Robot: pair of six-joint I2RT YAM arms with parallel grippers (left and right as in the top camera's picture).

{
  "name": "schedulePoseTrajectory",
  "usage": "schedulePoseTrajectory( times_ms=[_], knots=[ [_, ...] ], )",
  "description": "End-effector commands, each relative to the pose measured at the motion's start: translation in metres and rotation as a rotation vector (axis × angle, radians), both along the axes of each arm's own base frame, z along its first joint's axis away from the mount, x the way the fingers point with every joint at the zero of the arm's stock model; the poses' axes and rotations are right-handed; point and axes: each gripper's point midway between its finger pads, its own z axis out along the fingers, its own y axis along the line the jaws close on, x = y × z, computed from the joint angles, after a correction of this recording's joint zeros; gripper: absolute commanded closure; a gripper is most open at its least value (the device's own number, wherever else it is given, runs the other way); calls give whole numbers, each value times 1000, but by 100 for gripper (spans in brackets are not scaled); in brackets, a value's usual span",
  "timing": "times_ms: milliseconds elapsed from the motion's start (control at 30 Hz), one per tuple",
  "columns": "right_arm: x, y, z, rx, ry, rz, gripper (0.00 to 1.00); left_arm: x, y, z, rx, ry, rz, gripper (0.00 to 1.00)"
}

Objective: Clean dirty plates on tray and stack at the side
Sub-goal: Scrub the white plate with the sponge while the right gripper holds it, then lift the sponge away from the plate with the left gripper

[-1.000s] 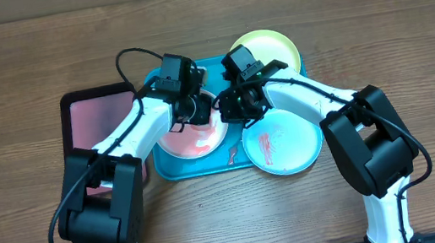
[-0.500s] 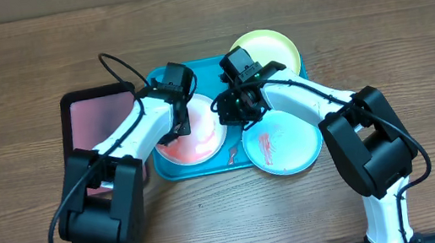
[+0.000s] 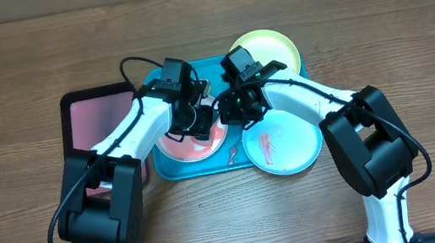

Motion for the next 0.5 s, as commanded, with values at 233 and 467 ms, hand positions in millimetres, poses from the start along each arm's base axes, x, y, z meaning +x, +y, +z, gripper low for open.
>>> schedulePoseTrajectory(
  times_ms=[233, 467],
  knots=[
    [-2, 0, -1, 6, 9, -1, 92, 68, 53, 82, 218, -134, 274, 96],
    [-5, 5, -2, -10, -1, 14, 83, 95, 72, 122, 171, -193, 403, 96]
  ],
)
